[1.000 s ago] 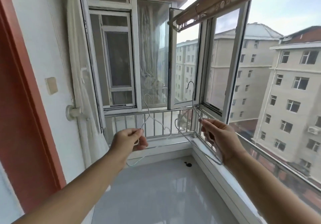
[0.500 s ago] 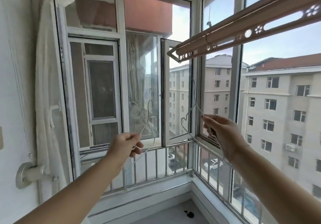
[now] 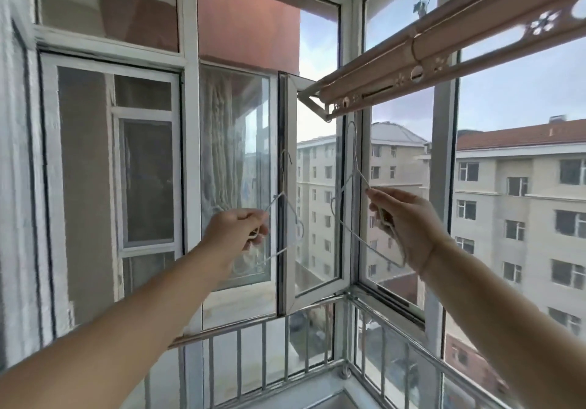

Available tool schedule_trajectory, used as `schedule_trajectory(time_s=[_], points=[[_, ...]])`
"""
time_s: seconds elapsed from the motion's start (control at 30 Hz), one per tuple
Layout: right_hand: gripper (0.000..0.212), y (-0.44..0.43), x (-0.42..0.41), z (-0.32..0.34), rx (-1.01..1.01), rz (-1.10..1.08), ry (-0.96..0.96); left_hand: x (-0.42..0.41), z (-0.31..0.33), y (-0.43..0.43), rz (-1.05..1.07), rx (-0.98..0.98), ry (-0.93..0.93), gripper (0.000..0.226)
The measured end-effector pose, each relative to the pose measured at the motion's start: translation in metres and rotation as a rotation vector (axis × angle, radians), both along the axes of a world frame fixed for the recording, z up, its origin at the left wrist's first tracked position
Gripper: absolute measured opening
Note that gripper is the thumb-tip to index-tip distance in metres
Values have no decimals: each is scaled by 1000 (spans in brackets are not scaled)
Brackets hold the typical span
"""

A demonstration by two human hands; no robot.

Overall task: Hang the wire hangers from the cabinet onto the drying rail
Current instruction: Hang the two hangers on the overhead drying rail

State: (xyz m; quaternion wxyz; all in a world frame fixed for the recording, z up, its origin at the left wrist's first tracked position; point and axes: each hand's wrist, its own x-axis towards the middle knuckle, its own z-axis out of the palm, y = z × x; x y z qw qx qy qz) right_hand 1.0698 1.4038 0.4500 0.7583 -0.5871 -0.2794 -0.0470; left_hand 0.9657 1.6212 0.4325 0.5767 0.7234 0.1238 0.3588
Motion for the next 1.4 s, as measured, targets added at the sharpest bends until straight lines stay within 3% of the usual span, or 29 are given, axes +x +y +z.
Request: schedule_trajectory(time_s=[0.23, 0.4, 0.67, 0.8, 1.13, 1.4], points=[[7, 45, 66, 47, -7, -84, -143, 86, 45, 47, -57, 15, -85, 11], [17, 77, 98, 73, -23, -170, -237, 135, 75, 68, -124, 22, -157, 12], [15, 124, 127, 97, -65, -303, -347, 196, 99, 98, -261, 21, -223, 12], [23, 137, 145, 102, -60, -426, -358, 223, 110, 112, -313, 53, -233, 15], [16, 136, 181, 96, -198, -744, -328, 295, 119, 114, -446, 54, -219, 11], [10, 135, 199, 88, -176, -798, -171, 326, 102, 107, -529, 15, -150, 12]])
